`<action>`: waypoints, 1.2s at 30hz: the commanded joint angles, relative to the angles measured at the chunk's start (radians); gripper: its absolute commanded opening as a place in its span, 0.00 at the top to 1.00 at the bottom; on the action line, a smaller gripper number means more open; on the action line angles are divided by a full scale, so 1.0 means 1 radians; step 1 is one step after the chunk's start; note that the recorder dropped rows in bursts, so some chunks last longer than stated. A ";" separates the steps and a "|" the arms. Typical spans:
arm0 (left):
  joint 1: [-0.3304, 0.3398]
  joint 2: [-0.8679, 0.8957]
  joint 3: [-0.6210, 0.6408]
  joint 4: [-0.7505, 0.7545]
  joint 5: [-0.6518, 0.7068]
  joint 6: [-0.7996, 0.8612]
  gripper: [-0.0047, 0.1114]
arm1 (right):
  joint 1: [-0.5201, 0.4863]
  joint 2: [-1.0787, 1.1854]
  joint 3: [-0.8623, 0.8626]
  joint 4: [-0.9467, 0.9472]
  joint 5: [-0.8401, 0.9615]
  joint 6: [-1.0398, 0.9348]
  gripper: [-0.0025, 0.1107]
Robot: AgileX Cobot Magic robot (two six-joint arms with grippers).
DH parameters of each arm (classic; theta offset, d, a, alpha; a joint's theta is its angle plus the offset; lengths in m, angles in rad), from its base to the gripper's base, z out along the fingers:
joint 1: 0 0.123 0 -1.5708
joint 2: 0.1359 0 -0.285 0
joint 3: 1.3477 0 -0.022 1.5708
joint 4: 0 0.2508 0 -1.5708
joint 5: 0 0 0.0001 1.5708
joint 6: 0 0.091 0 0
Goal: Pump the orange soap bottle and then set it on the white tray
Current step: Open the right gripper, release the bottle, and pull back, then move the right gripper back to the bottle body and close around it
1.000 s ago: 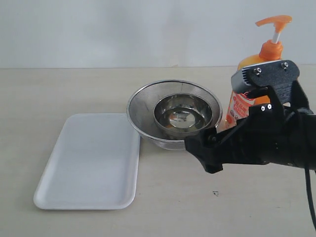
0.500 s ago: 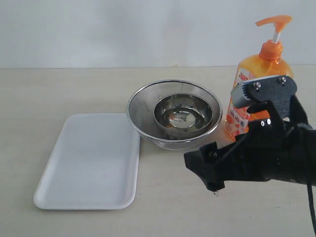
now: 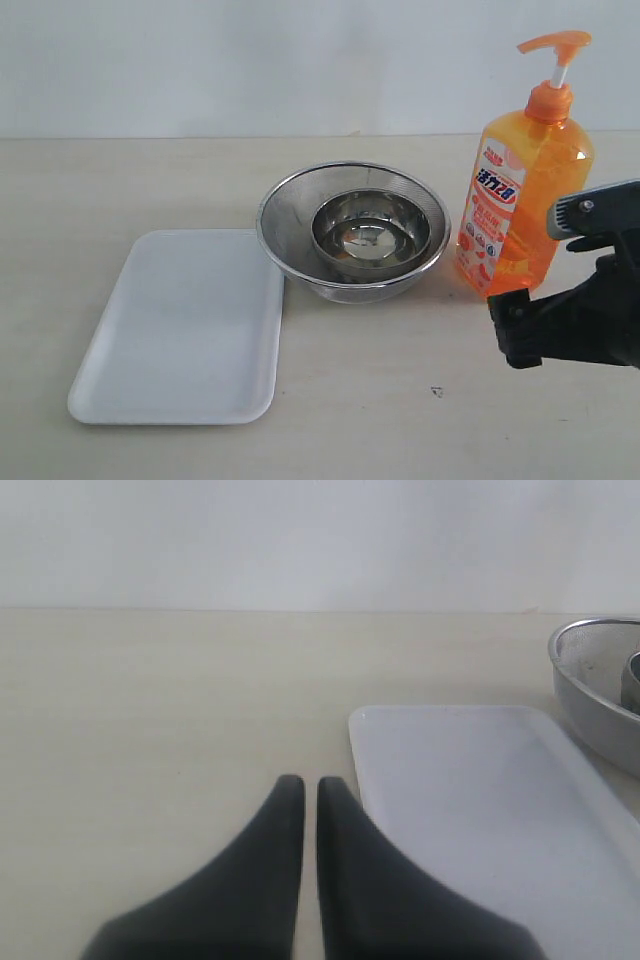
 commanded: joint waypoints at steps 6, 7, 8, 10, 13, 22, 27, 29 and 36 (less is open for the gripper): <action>0.003 -0.003 0.004 0.001 -0.004 -0.006 0.92 | 0.000 -0.002 0.007 -0.061 -0.146 0.102 0.06; 0.003 -0.003 0.004 0.001 -0.004 -0.006 0.92 | 0.000 -0.002 0.007 -0.069 -0.136 0.119 0.06; 0.003 -0.003 0.004 0.001 -0.004 -0.006 0.92 | 0.000 -0.002 0.007 -0.075 -0.136 0.127 0.06; 0.003 -0.003 0.004 0.001 -0.004 -0.006 0.92 | 0.000 -0.002 0.007 -0.108 -0.138 0.147 0.06; 0.003 -0.003 0.004 0.001 -0.004 -0.006 0.92 | 0.000 -0.002 0.045 -0.303 -0.223 0.344 0.06; 0.003 -0.003 0.004 0.001 -0.004 -0.006 0.92 | 0.000 -0.002 0.191 -0.835 -0.418 0.876 0.06; 0.003 -0.003 0.004 0.001 -0.004 -0.006 0.92 | 0.000 -0.002 0.230 -0.889 -0.529 0.925 0.06; 0.003 -0.003 0.004 0.001 -0.004 -0.006 0.92 | 0.000 -0.002 0.252 -0.898 -0.584 0.952 0.06; 0.003 -0.003 0.004 0.001 -0.004 -0.006 0.92 | 0.000 -0.002 0.263 -0.944 -0.641 0.993 0.06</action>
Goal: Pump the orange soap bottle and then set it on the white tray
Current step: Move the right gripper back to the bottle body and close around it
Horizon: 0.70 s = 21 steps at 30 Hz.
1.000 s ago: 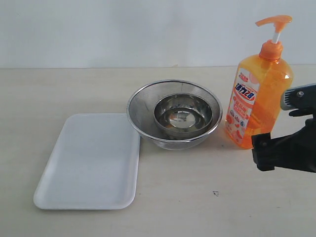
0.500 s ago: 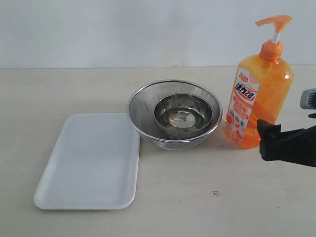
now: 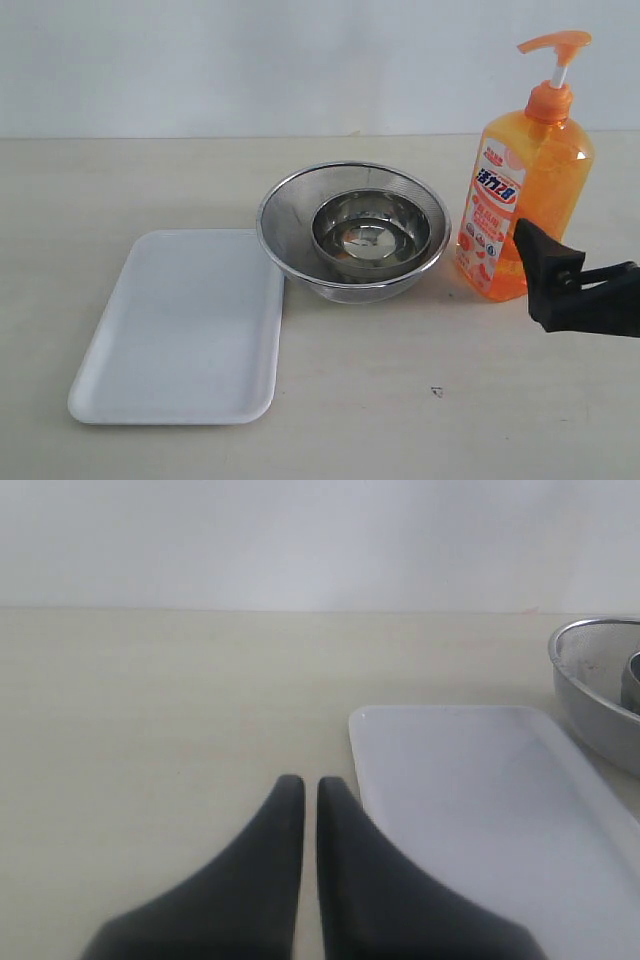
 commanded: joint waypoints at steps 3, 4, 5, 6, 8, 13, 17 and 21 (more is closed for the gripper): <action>0.003 -0.003 0.004 0.001 -0.004 -0.006 0.92 | 0.000 -0.002 0.006 -0.019 -0.048 0.023 0.06; 0.003 -0.003 0.004 0.001 -0.004 -0.006 0.92 | -0.001 -0.002 0.006 -0.012 -0.054 0.023 0.06; 0.003 -0.003 0.004 0.001 -0.004 -0.006 0.92 | -0.001 -0.002 0.006 -0.008 -0.060 0.025 0.06; 0.003 -0.003 0.004 0.001 -0.004 -0.006 0.92 | -0.001 -0.002 0.006 -0.008 -0.065 0.025 0.06; 0.003 -0.003 0.004 0.001 -0.004 -0.006 0.92 | -0.018 -0.002 0.002 -0.013 -0.069 0.043 0.06; 0.003 -0.003 0.004 0.001 -0.004 -0.006 0.92 | -0.137 -0.002 -0.038 -0.078 0.052 0.077 0.06; 0.003 -0.003 0.004 0.001 -0.004 -0.006 0.92 | -0.203 -0.002 -0.045 -0.265 0.048 0.156 0.06; 0.003 -0.003 0.004 0.001 -0.004 -0.006 0.92 | -0.282 -0.002 -0.047 -0.364 0.023 0.224 0.06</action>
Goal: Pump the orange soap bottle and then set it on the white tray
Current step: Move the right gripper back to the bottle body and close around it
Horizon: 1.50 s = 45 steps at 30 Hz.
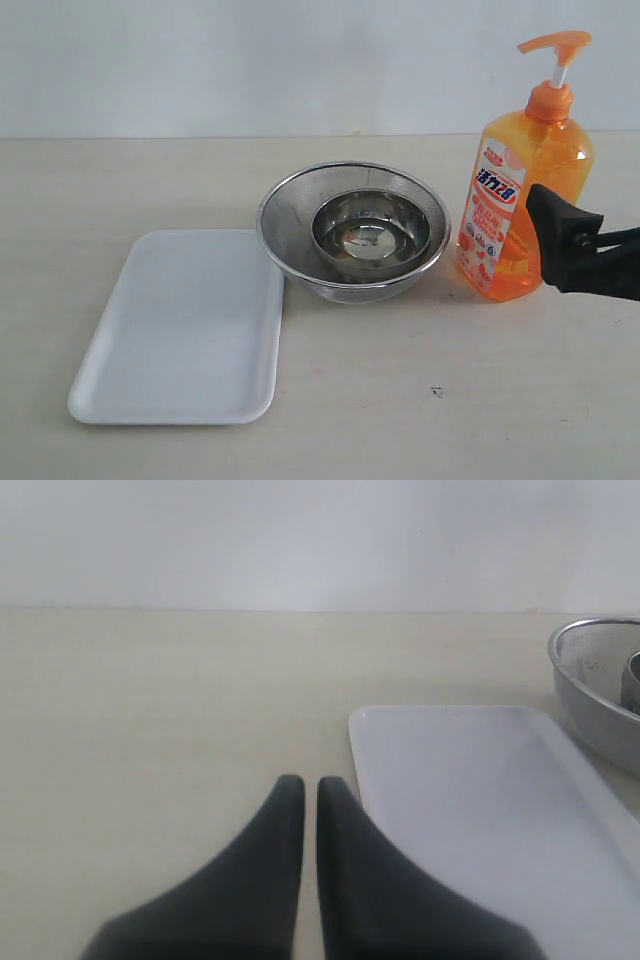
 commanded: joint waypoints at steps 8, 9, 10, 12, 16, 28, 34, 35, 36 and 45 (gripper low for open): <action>0.003 -0.003 0.004 0.001 -0.004 -0.006 0.92 | -0.205 0.049 -0.064 -0.456 0.036 0.278 0.06; 0.003 -0.003 0.004 0.001 -0.004 -0.006 0.92 | -0.213 0.059 -0.074 -0.460 0.038 0.287 0.06; 0.003 -0.003 0.004 0.001 -0.004 -0.006 0.92 | -0.219 0.069 -0.079 -0.457 0.038 0.287 0.06; 0.003 -0.003 0.004 0.001 -0.004 -0.006 0.92 | -0.239 0.090 -0.083 -0.450 0.033 0.283 0.06; 0.003 -0.003 0.004 0.001 -0.004 -0.006 0.92 | -0.274 0.109 -0.083 -0.453 0.000 0.292 0.06; 0.003 -0.003 0.004 0.001 -0.004 -0.006 0.92 | -0.325 0.254 -0.165 -0.591 -0.013 0.356 0.06; 0.003 -0.003 0.004 0.001 -0.004 -0.006 0.92 | -0.325 0.332 -0.176 -0.521 -0.064 0.274 0.06; 0.003 -0.003 0.004 0.001 -0.004 -0.006 0.92 | -0.331 0.342 -0.176 -0.509 -0.076 0.261 0.06; 0.003 -0.003 0.004 0.001 -0.004 -0.006 0.92 | -0.342 0.350 -0.178 -0.509 -0.085 0.259 0.06; 0.003 -0.003 0.004 0.001 -0.004 -0.006 0.92 | -0.394 0.425 -0.225 -0.576 -0.090 0.283 0.06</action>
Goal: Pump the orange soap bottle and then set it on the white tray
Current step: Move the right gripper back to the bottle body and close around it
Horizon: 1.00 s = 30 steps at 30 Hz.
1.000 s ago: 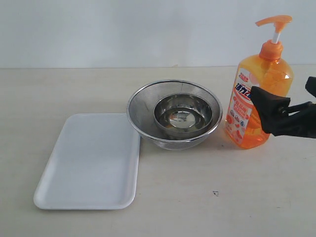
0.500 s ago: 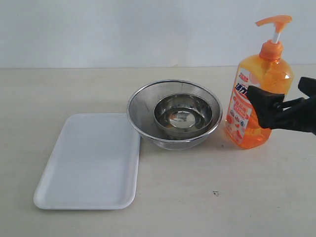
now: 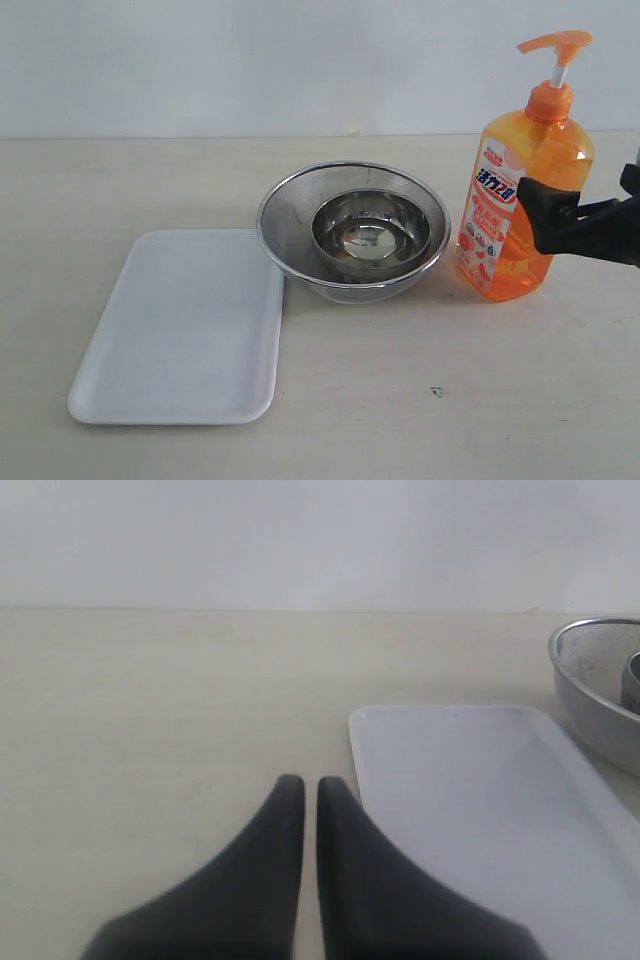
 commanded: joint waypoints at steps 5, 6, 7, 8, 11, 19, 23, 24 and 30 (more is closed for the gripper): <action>0.003 -0.003 0.004 0.001 -0.004 -0.006 0.92 | -0.009 0.089 -0.065 -0.101 -0.037 0.034 0.06; 0.003 -0.003 0.004 0.001 -0.004 -0.006 0.92 | -0.009 0.100 -0.071 -0.101 -0.038 0.034 0.06; 0.003 -0.003 0.004 0.001 -0.004 -0.006 0.92 | -0.009 0.109 -0.076 -0.101 -0.040 0.034 0.06; 0.003 -0.003 0.004 0.001 -0.004 -0.006 0.92 | -0.009 0.120 -0.083 -0.101 -0.042 0.034 0.06; 0.003 -0.003 0.004 0.001 -0.004 -0.006 0.92 | -0.009 0.151 -0.104 -0.101 -0.057 0.044 0.06; 0.003 -0.003 0.004 0.001 -0.004 -0.006 0.92 | -0.009 0.234 -0.145 -0.116 -0.128 0.084 0.06; 0.003 -0.003 0.004 0.001 -0.004 -0.006 0.92 | -0.009 0.263 -0.162 -0.116 -0.149 0.084 0.06; 0.003 -0.003 0.004 0.001 -0.004 -0.006 0.92 | -0.009 0.274 -0.169 -0.116 -0.155 0.084 0.06; 0.003 -0.003 0.004 0.001 -0.004 -0.006 0.92 | -0.009 0.287 -0.186 -0.118 -0.171 0.084 0.06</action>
